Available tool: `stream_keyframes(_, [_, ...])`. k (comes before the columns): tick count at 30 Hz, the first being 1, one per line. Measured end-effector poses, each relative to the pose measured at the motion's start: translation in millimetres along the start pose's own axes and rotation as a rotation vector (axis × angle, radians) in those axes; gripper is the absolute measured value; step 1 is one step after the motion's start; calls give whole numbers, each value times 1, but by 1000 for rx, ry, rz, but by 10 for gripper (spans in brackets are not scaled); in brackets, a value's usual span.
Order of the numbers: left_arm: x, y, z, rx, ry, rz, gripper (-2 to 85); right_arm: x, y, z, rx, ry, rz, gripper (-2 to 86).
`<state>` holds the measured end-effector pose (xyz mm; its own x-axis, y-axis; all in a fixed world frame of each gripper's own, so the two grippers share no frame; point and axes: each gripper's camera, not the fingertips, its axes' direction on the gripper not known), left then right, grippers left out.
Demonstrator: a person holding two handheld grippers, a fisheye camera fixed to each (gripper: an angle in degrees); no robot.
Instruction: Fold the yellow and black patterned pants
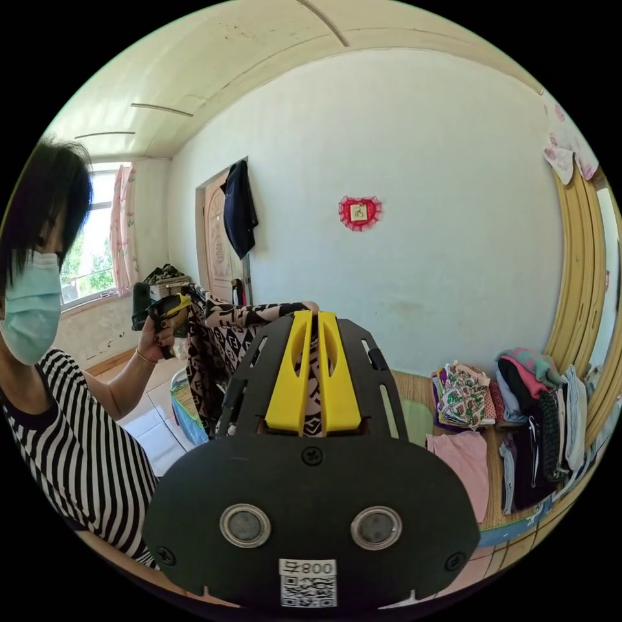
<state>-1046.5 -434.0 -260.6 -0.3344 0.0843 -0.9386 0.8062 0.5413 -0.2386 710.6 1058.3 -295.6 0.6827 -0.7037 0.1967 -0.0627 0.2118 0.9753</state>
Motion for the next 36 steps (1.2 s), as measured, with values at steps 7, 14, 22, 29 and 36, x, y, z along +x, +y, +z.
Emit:
stream_keyframes(7, [95,-14,-35,44,18,105,17,-40,9,-74,104,-9,-26,11])
stream_keyframes(14, [171,-22,-73,107,23,171,18,-73,18,-128,154,-39,-63,10])
stream_keyframes(22, [236,-27,-115,165,6,249,18,-98,25,-161,198,-82,-105,10])
stream_keyframes(29, [267,-32,-135,171,-3,295,19,-103,35,-172,231,-119,-108,10])
stream_keyframes(36, [273,-33,-147,182,-8,327,20,-102,35,-172,258,-132,-136,11])
